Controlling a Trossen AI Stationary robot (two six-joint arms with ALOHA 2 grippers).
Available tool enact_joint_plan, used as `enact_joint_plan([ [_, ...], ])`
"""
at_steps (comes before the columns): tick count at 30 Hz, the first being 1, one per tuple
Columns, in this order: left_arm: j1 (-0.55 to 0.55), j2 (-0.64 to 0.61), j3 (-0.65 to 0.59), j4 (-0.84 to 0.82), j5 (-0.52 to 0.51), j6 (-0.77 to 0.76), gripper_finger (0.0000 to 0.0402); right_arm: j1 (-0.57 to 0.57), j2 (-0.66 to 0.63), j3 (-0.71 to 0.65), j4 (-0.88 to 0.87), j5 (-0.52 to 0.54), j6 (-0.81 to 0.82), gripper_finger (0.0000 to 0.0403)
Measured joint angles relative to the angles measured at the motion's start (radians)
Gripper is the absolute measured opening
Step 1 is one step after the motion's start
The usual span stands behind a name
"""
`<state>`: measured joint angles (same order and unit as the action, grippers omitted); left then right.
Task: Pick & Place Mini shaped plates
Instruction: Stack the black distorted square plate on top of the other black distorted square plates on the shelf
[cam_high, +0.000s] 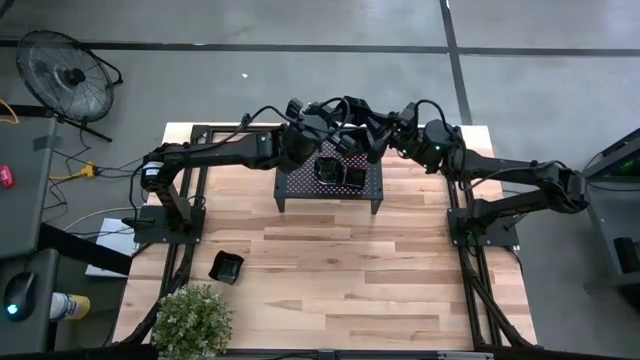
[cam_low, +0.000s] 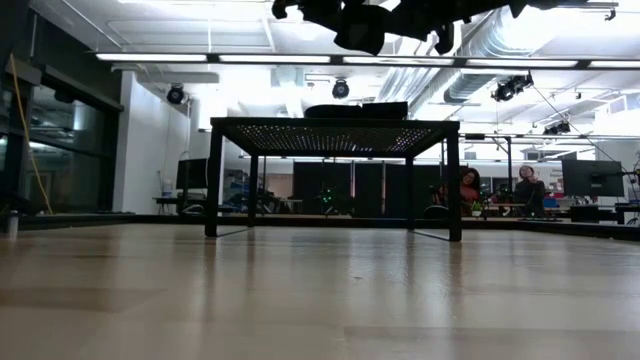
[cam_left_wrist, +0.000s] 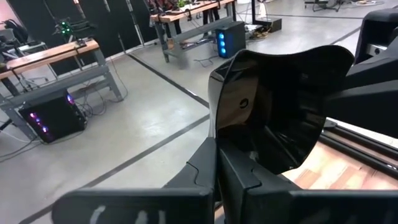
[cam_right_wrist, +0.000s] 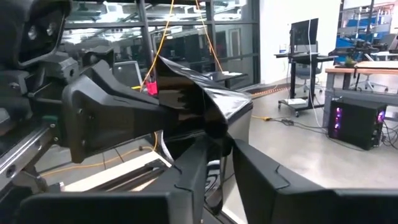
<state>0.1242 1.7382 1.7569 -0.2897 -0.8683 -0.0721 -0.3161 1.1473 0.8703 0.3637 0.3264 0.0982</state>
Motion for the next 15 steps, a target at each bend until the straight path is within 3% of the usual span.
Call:
enact_joint_plan([
  [9, 0.001, -0.001, 0.0, -0.009, 0.035, 0.0, 0.0, -0.001, -0.001, 0.0, 0.008, 0.007, 0.008, 0.0013],
  [15, 0.001, -0.002, 0.0, -0.009, 0.043, 0.037, 0.0, -0.002, -0.001, 0.0, 0.008, 0.007, 0.007, 0.0003],
])
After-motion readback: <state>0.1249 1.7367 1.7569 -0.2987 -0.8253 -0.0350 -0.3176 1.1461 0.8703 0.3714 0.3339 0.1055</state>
